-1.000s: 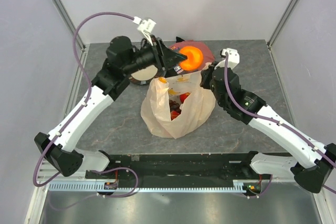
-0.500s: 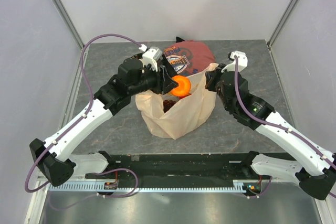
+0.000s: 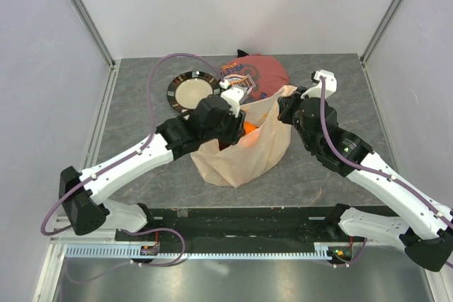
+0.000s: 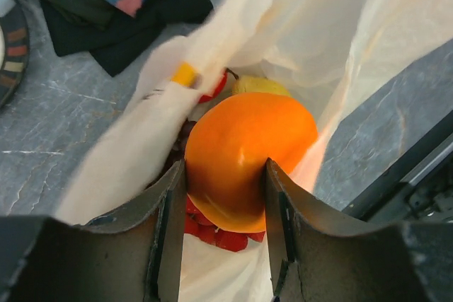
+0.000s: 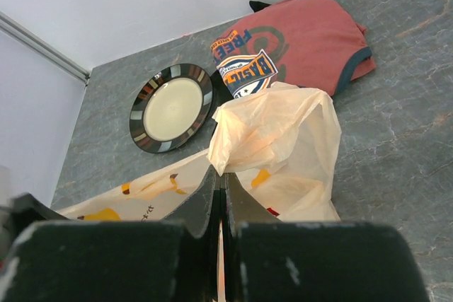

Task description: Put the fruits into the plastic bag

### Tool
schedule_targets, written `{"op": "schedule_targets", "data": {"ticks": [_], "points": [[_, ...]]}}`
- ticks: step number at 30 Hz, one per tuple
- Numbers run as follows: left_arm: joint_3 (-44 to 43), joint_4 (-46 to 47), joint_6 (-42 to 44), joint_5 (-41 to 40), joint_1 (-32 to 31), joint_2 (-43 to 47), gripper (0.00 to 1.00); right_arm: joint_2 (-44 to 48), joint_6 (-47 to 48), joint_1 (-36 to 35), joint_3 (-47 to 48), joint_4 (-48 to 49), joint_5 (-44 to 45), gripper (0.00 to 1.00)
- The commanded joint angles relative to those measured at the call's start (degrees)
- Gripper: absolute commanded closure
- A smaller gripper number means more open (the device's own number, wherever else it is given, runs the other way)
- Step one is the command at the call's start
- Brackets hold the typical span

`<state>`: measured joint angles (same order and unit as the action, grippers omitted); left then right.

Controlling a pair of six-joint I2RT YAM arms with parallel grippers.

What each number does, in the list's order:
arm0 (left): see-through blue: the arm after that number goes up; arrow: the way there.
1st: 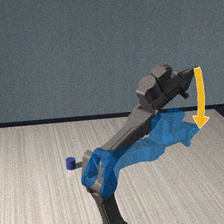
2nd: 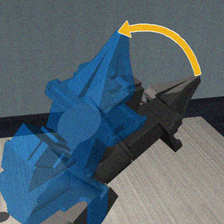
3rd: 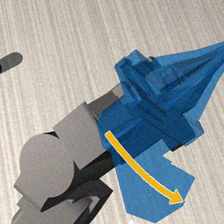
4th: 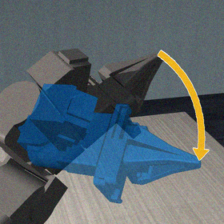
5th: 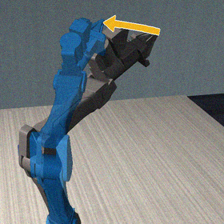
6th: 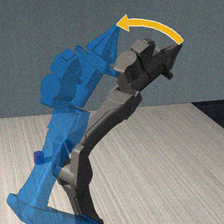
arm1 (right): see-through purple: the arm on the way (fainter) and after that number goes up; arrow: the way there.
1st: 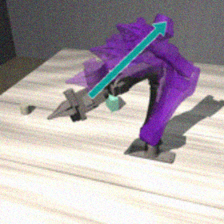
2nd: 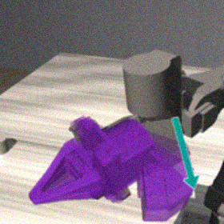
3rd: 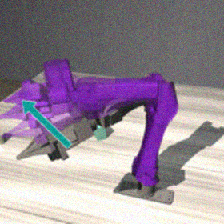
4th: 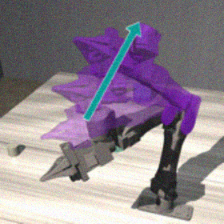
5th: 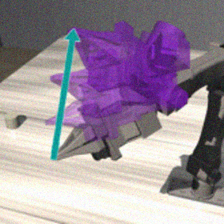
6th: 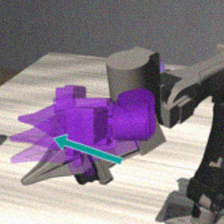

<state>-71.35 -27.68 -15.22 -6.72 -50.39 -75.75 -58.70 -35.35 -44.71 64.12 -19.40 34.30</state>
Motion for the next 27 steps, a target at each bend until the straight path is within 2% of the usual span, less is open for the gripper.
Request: {"op": "schedule_targets", "data": {"ticks": [1, 8, 16, 20, 22, 27], "points": [[-2.39, -0.53, 5.03, -4.88, -4.53, -2.82, 0.92, 0.78, -1.47, 0.24, -0.84, -0.03, -0.29, 1.00], [-0.28, -2.90, 3.98, -2.95, -4.63, -7.39, 0.91, 0.78, -2.79, 0.24, -2.15, -0.02, -0.82, 1.00], [0.42, -5.01, 3.18, 0.75, -4.72, -8.28, 0.80, 0.86, -4.11, 0.24, -3.21, 0.06, -1.08, 1.00], [0.07, -5.19, 3.09, 0.92, -4.63, -7.66, 0.68, 0.69, -4.11, 0.24, -3.21, -0.02, -1.17, 1.00], [-0.54, -5.19, 2.57, 1.10, -4.72, -7.23, 0.55, 0.69, -4.11, 0.24, -3.30, -0.03, -1.17, 1.00], [-2.65, -5.19, 1.78, 1.97, -4.72, -5.64, 0.36, 0.86, -4.37, 0.24, -3.47, -0.20, -1.17, 1.00]]}}
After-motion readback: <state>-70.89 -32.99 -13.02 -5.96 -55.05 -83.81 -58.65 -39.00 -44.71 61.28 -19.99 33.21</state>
